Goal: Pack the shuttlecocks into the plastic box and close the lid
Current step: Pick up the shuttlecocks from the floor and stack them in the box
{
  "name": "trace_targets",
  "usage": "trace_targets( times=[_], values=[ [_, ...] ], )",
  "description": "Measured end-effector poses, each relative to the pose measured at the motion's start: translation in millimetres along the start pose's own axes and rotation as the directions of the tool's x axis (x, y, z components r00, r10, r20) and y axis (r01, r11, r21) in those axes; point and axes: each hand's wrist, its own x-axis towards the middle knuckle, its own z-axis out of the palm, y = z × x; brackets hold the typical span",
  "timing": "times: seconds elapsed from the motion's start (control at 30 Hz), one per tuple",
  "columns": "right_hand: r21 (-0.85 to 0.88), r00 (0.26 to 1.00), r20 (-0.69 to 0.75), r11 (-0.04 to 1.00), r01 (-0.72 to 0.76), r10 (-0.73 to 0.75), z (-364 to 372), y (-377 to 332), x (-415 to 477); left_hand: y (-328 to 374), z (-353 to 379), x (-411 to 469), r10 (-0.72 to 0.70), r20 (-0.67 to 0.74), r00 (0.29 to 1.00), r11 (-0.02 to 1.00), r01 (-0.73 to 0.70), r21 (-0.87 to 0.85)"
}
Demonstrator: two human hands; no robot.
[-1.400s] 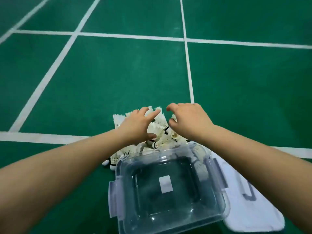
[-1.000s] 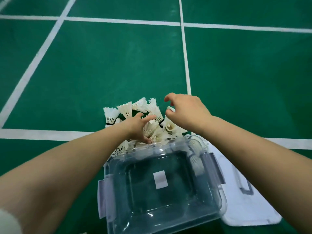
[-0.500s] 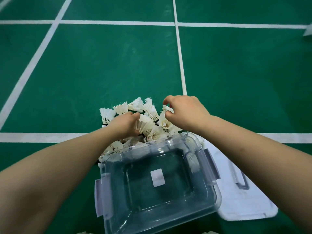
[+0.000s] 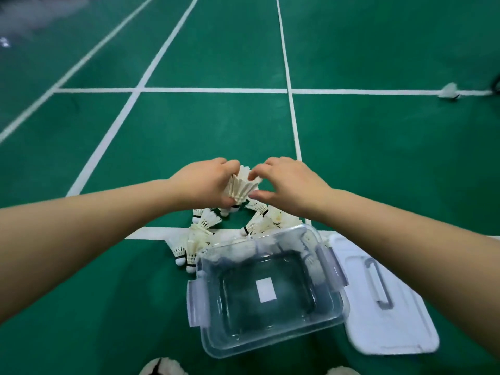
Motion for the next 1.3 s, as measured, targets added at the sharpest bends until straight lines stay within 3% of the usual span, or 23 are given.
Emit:
trace_targets(
  times=[0.13, 0.37, 0.47, 0.63, 0.77, 0.93, 1.23, 1.3],
  values=[
    [-0.131, 0.994, -0.011, 0.986, 0.105, -0.107, 5, -27, -19, 15, 2, -39, -0.027, 0.019, 0.999, 0.999, 0.028, -0.019],
    [0.138, 0.996, 0.062, 0.989, 0.059, -0.068, 45, -38, -55, 18, 50, -82, -0.01, -0.065, 0.998, 0.999, 0.007, -0.038],
    [0.214, 0.998, 0.061, 0.977, 0.011, -0.025, 66, -36, -65, 11, 60, -86, -0.019, -0.031, 0.999, 1.0, 0.019, -0.01],
    [0.118, 0.969, 0.234, 0.992, 0.05, -0.077, 107, -24, -81, 1, 75, -88, -0.021, 0.046, 0.999, 0.998, 0.018, 0.06],
    [0.143, 0.925, 0.373, 0.981, -0.128, 0.066, 145, -14, -69, 0, 89, -88, 0.026, -0.043, 0.999, 0.998, -0.024, 0.054],
    [0.284, 0.847, 0.48, 0.873, -0.397, 0.229, 201, -17, -44, 3, 95, -83, 0.088, -0.122, 0.989, 0.996, -0.083, 0.045],
    [0.301, 0.773, 0.577, 0.812, -0.501, 0.263, 236, -17, -45, 5, 102, -87, 0.169, -0.071, 0.983, 0.982, -0.161, 0.101],
    [0.307, 0.797, 0.539, 0.818, -0.486, 0.271, 222, -14, -43, 7, 99, -87, 0.178, -0.052, 0.983, 0.977, -0.17, 0.132]
  ],
)
